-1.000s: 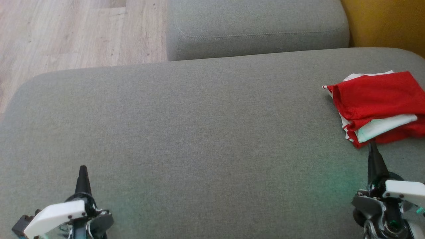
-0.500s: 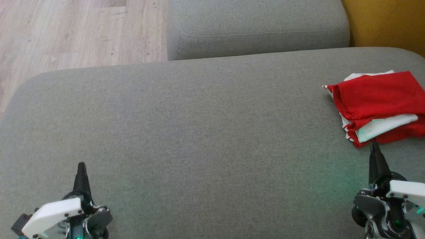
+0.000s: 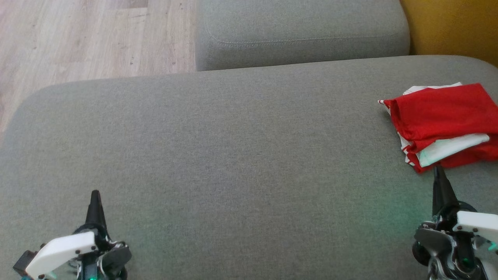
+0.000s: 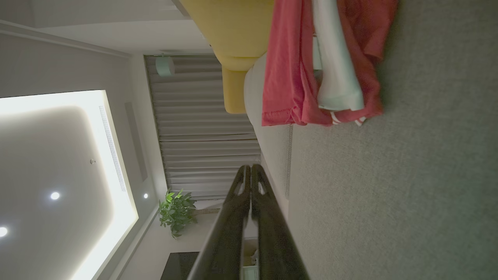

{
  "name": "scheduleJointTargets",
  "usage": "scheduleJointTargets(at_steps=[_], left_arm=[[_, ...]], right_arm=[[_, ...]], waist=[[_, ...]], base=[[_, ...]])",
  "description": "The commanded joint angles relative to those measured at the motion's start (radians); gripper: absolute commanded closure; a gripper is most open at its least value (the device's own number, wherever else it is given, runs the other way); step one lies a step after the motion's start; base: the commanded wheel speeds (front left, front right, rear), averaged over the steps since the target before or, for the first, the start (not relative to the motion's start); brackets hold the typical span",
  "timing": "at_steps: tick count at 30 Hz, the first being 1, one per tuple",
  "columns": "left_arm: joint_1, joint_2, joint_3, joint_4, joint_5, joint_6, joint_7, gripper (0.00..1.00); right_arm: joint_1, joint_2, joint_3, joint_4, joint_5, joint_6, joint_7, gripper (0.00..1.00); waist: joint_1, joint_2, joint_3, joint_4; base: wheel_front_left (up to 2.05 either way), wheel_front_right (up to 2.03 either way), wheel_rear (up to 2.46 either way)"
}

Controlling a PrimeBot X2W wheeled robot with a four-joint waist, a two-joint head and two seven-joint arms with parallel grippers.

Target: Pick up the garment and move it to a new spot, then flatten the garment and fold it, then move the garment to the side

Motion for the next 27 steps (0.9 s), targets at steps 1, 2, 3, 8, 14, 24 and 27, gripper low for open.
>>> scheduleJointTargets(at_steps=[1, 2, 3, 8, 14, 24, 27], left_arm=[[-0.050, 0.005, 0.037, -0.036, -0.006, -0.007, 0.007, 1.00], [-0.050, 0.005, 0.037, -0.036, -0.006, -0.007, 0.007, 1.00], [-0.050, 0.005, 0.037, -0.036, -0.006, -0.007, 0.007, 1.00], [-0.050, 0.005, 0.037, -0.036, -0.006, -0.007, 0.007, 1.00], [-0.050, 0.005, 0.037, -0.036, -0.006, -0.007, 0.007, 1.00], [-0.050, 0.005, 0.037, -0.036, -0.006, -0.007, 0.007, 1.00], [-0.050, 0.005, 0.037, -0.036, -0.006, -0.007, 0.007, 1.00]], right_arm=[[-0.055, -0.007, 0.019, -0.039, 0.007, -0.001, 0.004, 1.00], [-0.055, -0.007, 0.019, -0.039, 0.007, -0.001, 0.004, 1.00], [-0.055, -0.007, 0.019, -0.039, 0.007, -0.001, 0.004, 1.00], [-0.055, -0.006, 0.019, -0.039, 0.007, -0.001, 0.005, 1.00], [-0.055, -0.006, 0.018, -0.038, 0.006, -0.001, 0.005, 1.00], [-0.055, -0.006, 0.018, -0.038, 0.006, -0.001, 0.005, 1.00], [-0.055, -0.006, 0.017, -0.038, 0.006, -0.001, 0.005, 1.00]], waist=[[0.0001, -0.0001, 0.000, 0.000], [0.0001, -0.0001, 0.000, 0.000], [0.0001, -0.0001, 0.000, 0.000], [0.0001, -0.0001, 0.000, 0.000], [0.0001, -0.0001, 0.000, 0.000], [0.0001, -0.0001, 0.000, 0.000], [0.0001, -0.0001, 0.000, 0.000]], base=[[0.00, 0.00, 0.00], [0.00, 0.00, 0.00], [0.00, 0.00, 0.00], [0.00, 0.00, 0.00], [0.00, 0.00, 0.00], [0.00, 0.00, 0.00], [0.00, 0.00, 0.00]])
